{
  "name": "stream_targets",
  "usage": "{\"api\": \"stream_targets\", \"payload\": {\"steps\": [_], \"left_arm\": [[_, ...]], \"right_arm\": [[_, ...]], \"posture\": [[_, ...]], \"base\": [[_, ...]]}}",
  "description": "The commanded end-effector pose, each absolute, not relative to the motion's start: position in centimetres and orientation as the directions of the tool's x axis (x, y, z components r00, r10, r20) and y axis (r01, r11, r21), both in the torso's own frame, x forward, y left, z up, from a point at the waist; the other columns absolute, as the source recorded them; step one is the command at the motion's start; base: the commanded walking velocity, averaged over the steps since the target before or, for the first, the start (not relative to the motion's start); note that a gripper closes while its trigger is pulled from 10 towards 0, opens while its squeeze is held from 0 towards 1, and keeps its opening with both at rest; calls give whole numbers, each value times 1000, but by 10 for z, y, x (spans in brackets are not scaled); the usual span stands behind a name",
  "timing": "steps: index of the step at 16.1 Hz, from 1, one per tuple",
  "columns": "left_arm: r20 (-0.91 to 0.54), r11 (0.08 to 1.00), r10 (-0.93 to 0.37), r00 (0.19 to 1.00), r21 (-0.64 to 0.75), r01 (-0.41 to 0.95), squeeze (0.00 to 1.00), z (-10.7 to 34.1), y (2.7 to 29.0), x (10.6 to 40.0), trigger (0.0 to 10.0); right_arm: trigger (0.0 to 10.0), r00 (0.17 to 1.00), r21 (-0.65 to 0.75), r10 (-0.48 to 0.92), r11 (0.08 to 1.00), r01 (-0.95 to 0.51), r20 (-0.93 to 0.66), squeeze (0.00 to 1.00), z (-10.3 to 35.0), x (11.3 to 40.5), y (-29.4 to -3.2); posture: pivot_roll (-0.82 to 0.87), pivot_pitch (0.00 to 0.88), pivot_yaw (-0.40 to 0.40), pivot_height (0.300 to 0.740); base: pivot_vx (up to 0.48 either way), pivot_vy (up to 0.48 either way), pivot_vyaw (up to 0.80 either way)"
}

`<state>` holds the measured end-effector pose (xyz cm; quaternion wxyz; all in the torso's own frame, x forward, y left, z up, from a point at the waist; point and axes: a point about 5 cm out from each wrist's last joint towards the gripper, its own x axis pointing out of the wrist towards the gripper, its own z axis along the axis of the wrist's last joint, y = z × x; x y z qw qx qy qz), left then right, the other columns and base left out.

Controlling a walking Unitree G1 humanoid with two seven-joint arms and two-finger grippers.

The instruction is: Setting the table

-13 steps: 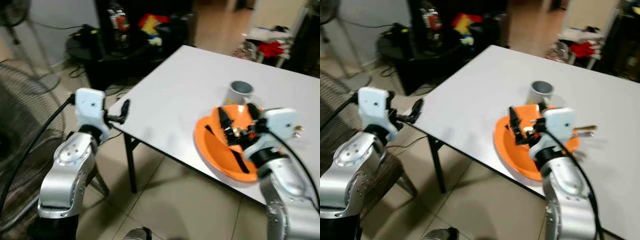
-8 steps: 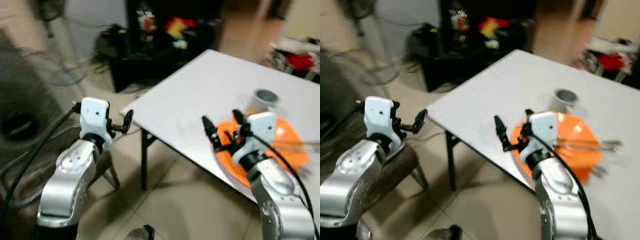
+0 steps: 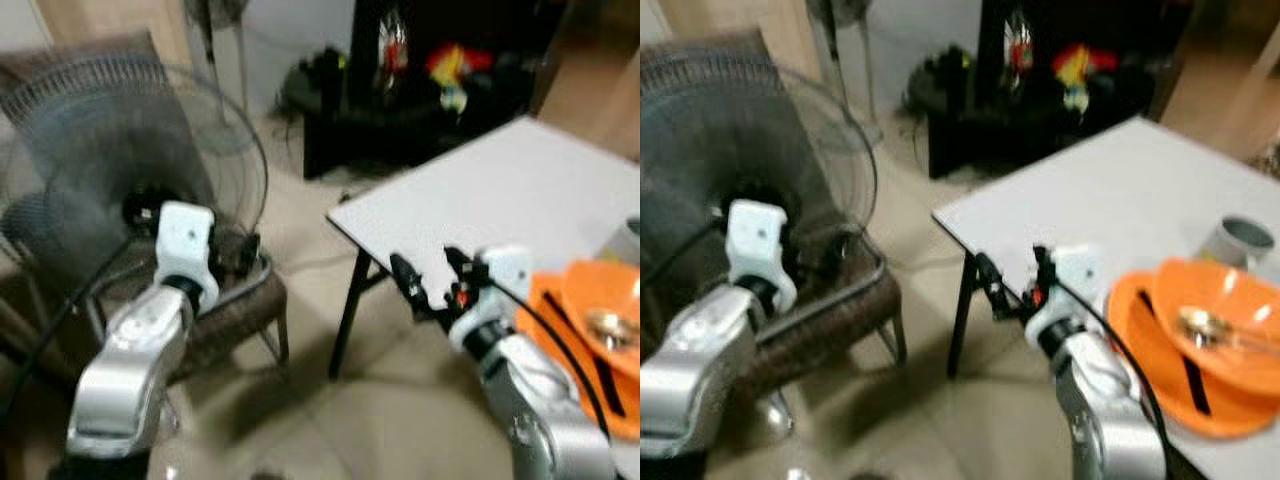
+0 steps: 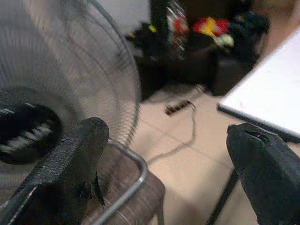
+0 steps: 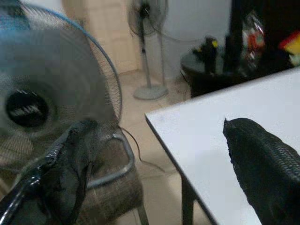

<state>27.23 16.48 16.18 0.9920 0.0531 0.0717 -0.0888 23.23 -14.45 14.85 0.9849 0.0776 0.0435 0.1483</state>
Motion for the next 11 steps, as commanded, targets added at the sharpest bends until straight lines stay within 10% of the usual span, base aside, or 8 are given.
{"api": "stream_targets", "payload": {"steps": [1, 11], "left_arm": [[-129, 975, -145, 981, 150, 164, 627, 165, 165, 275, 10000], [-113, 972, -168, 979, 145, 184, 0, 166, 162, 264, 10000]], "right_arm": [[10000, 959, 137, 276, 954, -266, -61, 1000, 149, 234, -151], [10000, 929, 153, 360, 926, -345, -87, 1000, 144, 232, -145]], "posture": [[56, 0, 11, 740], [84, 0, -21, 740]], "base": [[0, 0, 800], [0, 0, 800]]}}
